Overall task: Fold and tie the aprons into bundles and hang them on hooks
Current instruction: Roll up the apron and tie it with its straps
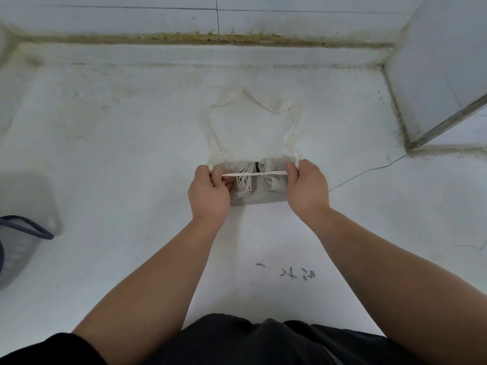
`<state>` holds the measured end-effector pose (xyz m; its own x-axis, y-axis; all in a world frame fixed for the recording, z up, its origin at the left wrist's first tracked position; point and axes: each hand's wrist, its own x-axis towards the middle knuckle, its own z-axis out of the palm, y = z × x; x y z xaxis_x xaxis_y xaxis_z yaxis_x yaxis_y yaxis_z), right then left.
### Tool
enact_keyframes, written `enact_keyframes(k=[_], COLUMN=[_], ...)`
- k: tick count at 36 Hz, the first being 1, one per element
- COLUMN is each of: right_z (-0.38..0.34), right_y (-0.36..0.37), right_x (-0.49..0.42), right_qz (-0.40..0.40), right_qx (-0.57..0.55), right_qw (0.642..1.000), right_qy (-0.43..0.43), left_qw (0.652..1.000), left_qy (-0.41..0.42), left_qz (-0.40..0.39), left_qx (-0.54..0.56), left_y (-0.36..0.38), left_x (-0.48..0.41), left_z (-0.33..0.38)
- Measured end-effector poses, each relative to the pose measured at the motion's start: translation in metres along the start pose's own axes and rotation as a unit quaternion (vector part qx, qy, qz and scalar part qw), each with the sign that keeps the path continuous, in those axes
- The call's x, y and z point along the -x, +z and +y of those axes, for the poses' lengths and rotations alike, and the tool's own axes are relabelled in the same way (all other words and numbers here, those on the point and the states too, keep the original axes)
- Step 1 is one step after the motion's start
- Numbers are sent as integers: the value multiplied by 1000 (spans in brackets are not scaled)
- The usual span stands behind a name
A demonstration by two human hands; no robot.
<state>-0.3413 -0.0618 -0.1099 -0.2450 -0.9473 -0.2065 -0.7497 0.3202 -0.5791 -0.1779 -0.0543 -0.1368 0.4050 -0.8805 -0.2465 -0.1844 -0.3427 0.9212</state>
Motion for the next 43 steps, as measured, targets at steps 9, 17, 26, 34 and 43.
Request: enact_keyframes(k=[9, 17, 26, 34, 43], right_z=[-3, 5, 8, 10, 18], right_y=[-5, -9, -4, -7, -15], right_x=[-4, -11, -9, -5, -8], right_qz=[-58, -64, -40, -25, -65], right_qx=[-9, 39, 20, -18, 28], right_qw=[998, 997, 997, 996, 995], right_qy=[21, 17, 65, 89, 70], left_qw=[993, 991, 976, 979, 987], left_qy=[-45, -95, -143, -133, -129], left_qz=[-111, -13, 111, 129, 52], left_qx=[18, 91, 123, 83, 85], left_y=[17, 0, -1, -7, -23], left_x=[18, 8, 3, 4, 2], left_z=[35, 15, 7, 5, 3])
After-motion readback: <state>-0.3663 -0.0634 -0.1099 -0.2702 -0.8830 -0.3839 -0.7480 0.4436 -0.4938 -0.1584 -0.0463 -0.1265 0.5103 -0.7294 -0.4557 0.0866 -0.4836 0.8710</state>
